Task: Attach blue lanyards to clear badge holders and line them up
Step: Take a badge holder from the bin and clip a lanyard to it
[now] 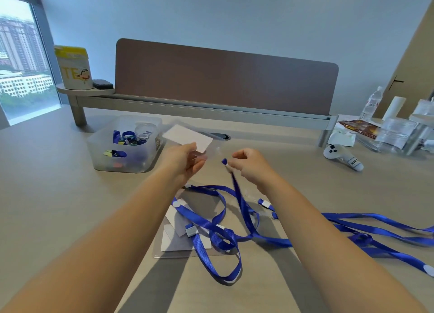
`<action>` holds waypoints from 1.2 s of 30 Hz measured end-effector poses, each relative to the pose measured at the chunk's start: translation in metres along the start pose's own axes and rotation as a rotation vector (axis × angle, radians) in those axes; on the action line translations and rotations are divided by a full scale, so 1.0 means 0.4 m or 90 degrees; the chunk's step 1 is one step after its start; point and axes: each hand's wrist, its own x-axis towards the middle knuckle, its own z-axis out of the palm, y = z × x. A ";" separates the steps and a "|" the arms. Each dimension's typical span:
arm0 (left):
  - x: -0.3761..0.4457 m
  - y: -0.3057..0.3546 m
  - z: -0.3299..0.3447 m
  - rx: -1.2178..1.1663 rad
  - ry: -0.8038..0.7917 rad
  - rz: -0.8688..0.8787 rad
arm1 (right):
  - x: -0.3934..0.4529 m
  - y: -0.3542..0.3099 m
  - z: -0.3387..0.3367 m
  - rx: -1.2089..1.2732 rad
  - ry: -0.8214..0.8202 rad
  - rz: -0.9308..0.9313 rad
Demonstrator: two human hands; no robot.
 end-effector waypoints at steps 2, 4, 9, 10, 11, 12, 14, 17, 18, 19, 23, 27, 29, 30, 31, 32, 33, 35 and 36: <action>0.003 0.018 0.013 0.022 0.010 0.042 | -0.002 0.004 0.008 0.029 0.062 0.015; 0.002 0.033 0.028 0.016 -0.002 0.065 | -0.012 -0.004 0.023 0.143 0.028 0.061; -0.002 0.057 0.056 -0.020 -0.039 0.085 | -0.016 -0.004 0.080 0.585 -0.176 0.207; -0.003 0.060 0.056 -0.029 -0.040 0.084 | -0.008 -0.002 0.087 0.659 -0.172 0.196; -0.001 0.061 0.053 -0.039 -0.039 0.083 | 0.001 -0.001 0.090 0.727 -0.151 0.177; 0.003 0.062 0.047 -0.048 -0.032 0.084 | 0.011 0.000 0.089 0.790 -0.115 0.159; 0.018 0.059 0.027 -0.051 0.004 0.091 | 0.028 -0.002 0.074 0.875 -0.020 0.141; 0.059 0.049 -0.014 -0.031 0.089 0.094 | 0.046 -0.006 0.029 0.922 0.124 0.121; 0.076 0.043 -0.025 -0.019 0.113 0.092 | 0.055 -0.003 0.011 0.925 0.162 0.110; 0.093 0.035 -0.035 -0.009 0.133 0.088 | 0.065 0.002 -0.007 0.921 0.196 0.102; 0.167 0.010 -0.039 -0.009 0.195 0.068 | 0.126 0.026 -0.077 0.830 0.254 0.119; 0.245 -0.010 -0.015 0.053 0.225 0.053 | 0.210 0.067 -0.130 0.503 0.294 0.216; 0.290 -0.020 -0.006 0.071 0.230 0.038 | 0.250 0.096 -0.151 0.359 0.294 0.248; 0.311 -0.024 -0.003 0.063 0.225 0.024 | 0.270 0.111 -0.160 0.338 0.289 0.250; 0.330 -0.028 0.000 0.053 0.222 0.010 | 0.289 0.124 -0.170 0.340 0.285 0.246; 0.350 -0.032 0.002 0.040 0.221 -0.003 | 0.308 0.132 -0.180 0.358 0.288 0.241; 0.369 -0.034 0.006 0.026 0.221 -0.013 | 0.324 0.136 -0.192 0.393 0.298 0.233; 0.411 -0.033 0.012 0.004 0.224 -0.028 | 0.364 0.139 -0.219 0.483 0.336 0.202; 0.434 -0.032 0.013 -0.004 0.227 -0.035 | 0.384 0.139 -0.233 0.525 0.362 0.180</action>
